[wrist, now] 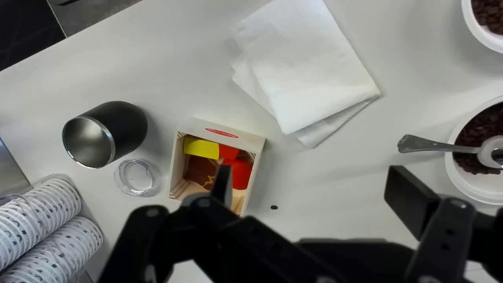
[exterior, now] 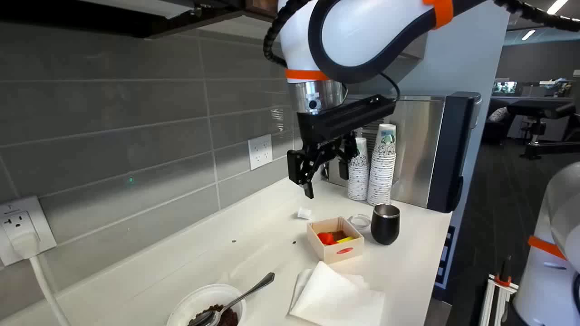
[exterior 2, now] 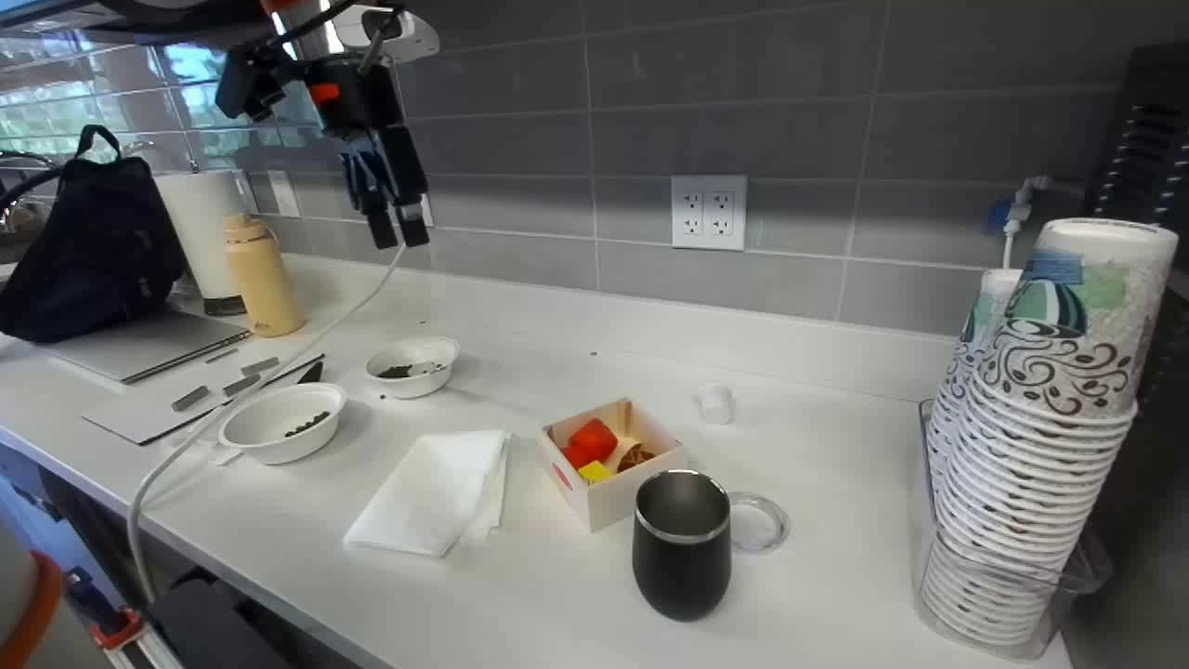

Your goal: Put the clear lid on the black thermos.

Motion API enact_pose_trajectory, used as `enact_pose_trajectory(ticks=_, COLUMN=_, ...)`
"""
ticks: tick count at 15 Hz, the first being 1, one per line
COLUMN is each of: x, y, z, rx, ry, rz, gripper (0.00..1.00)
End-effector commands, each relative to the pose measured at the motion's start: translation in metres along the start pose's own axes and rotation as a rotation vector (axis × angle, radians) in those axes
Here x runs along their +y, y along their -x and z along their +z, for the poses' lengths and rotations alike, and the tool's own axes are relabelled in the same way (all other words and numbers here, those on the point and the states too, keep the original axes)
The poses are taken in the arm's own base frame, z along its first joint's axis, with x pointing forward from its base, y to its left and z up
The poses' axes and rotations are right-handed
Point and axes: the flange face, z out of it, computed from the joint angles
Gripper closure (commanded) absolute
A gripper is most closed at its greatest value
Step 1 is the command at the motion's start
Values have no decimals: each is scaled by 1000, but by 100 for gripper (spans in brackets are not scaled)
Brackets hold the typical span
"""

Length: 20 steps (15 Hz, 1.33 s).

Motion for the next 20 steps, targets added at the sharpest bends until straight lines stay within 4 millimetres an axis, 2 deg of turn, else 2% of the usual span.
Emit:
enact_pose_trajectory(ticks=1, x=0, y=0, z=0, rx=0, ry=0, rz=0, gripper=0)
enact_pose_trajectory(ticks=6, x=0, y=0, z=0, rx=0, ry=0, rz=0, gripper=0)
enact_pose_trajectory(ticks=10, x=18, y=-1, z=14, rx=-56, ry=-21, rz=-19, gripper=0)
enact_pose_trajectory(ticks=14, x=57, y=-6, z=30, rx=-95, ry=-65, rz=-7, gripper=0)
enact_pose_trajectory(ticks=20, x=143, y=-22, z=72, rx=-111, ry=-174, rz=21, gripper=0)
